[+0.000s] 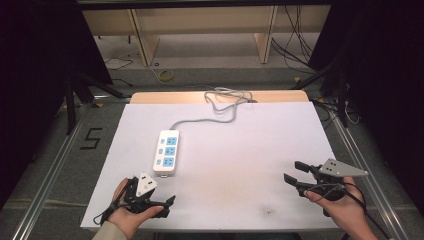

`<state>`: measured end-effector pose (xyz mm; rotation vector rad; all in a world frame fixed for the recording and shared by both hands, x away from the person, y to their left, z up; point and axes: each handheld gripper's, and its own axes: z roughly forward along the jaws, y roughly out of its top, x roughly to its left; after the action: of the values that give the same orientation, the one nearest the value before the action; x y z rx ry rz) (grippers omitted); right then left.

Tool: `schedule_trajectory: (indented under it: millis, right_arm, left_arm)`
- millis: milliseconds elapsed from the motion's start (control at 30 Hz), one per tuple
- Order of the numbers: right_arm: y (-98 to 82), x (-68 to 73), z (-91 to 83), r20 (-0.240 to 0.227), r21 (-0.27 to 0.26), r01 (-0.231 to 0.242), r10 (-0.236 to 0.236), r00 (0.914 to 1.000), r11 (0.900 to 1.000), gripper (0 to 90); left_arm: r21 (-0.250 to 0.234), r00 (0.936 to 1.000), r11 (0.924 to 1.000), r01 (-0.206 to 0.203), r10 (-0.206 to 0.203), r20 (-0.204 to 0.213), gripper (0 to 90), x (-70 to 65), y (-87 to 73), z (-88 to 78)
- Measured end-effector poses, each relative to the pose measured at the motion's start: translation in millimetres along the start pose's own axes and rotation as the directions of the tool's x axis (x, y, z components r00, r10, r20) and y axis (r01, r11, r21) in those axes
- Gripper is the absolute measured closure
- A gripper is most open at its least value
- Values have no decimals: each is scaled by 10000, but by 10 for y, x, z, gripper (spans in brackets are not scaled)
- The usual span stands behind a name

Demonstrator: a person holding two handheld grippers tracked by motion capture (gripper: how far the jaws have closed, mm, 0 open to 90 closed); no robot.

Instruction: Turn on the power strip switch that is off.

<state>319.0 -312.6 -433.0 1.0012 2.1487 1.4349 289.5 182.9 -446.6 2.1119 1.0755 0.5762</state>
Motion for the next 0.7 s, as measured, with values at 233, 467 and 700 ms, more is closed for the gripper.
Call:
schedule_trajectory:
  millis: [233,467,700]
  right_arm:
    - [5,9,-9,59,-44,45,-44,10000,10000,371]
    - [10,29,6,28,38,79,-79,10000,10000,372]
    - [6,22,7,87,21,79,-79,9999,10000,365]
  left_arm:
    - [-28,10000,10000,12,-13,-41,82,-10,-8,-24]
    - [-235,9998,9996,142,-145,-157,137,10,-5,-35]
    - [-208,9997,9997,99,-103,-205,158,17,0,-14]
